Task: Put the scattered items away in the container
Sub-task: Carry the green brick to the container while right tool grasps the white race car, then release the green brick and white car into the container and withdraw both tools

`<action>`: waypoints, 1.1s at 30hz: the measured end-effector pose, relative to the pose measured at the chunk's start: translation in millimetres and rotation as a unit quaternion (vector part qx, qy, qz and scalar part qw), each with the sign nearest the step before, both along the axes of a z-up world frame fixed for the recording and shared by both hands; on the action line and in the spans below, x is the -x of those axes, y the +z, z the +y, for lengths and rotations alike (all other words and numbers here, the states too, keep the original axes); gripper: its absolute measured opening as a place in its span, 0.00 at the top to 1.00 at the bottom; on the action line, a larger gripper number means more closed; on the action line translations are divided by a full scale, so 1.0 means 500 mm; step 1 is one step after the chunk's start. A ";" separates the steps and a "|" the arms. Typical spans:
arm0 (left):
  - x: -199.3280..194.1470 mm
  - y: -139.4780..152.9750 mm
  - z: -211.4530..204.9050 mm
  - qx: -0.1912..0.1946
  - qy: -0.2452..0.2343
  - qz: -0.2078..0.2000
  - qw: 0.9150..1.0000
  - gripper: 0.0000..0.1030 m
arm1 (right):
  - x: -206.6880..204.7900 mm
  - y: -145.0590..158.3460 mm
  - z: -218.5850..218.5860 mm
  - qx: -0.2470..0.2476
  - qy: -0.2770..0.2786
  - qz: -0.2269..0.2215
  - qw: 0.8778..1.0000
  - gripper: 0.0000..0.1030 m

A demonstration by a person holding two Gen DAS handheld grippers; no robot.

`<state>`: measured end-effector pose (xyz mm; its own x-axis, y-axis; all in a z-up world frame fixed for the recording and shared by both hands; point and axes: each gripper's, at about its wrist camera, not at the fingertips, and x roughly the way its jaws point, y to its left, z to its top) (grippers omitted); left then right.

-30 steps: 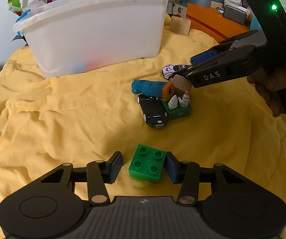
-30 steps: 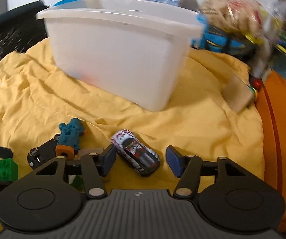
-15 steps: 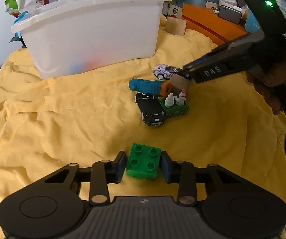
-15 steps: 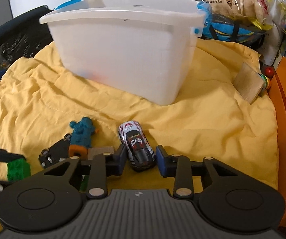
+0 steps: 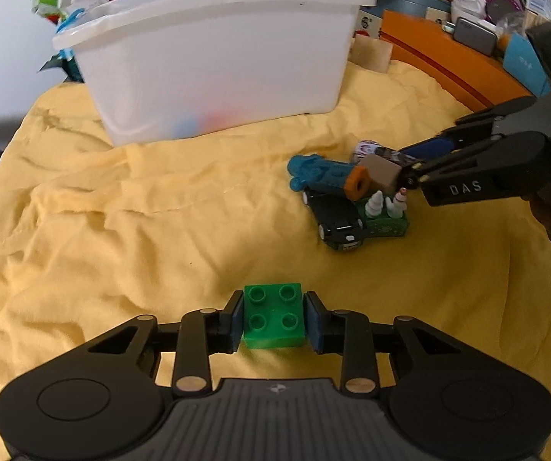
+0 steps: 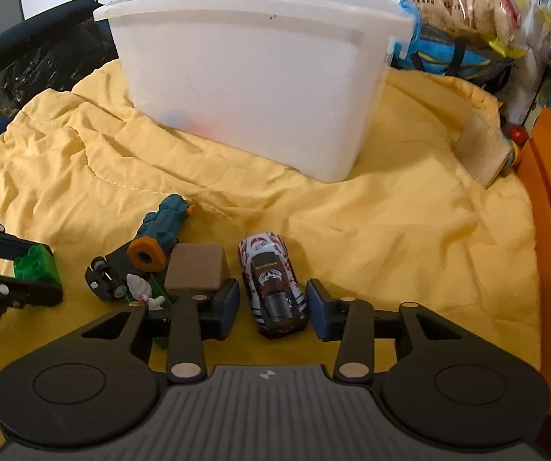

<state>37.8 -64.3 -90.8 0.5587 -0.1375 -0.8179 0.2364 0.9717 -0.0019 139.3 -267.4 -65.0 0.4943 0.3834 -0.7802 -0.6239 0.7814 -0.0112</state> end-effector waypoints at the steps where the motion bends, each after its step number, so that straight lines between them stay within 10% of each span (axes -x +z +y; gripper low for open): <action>1: 0.000 0.001 0.000 0.001 -0.001 -0.001 1.000 0.65 | 0.003 0.003 -0.001 -0.003 -0.001 0.000 1.000 0.68; 20: -0.073 0.190 0.100 0.032 0.055 -0.039 0.997 0.67 | 0.025 0.202 -0.047 -0.117 -0.079 -0.051 0.989 0.68; 33: -0.258 0.380 0.155 0.039 0.087 -0.103 0.990 0.67 | -0.107 0.347 0.060 -0.120 -0.082 -0.079 0.986 0.68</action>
<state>166.6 13.0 99.4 0.7336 -0.0832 -0.6745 0.0687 0.9965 -0.0482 192.6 -237.4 108.5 0.6736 0.4513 -0.5853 -0.4933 0.8642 0.0988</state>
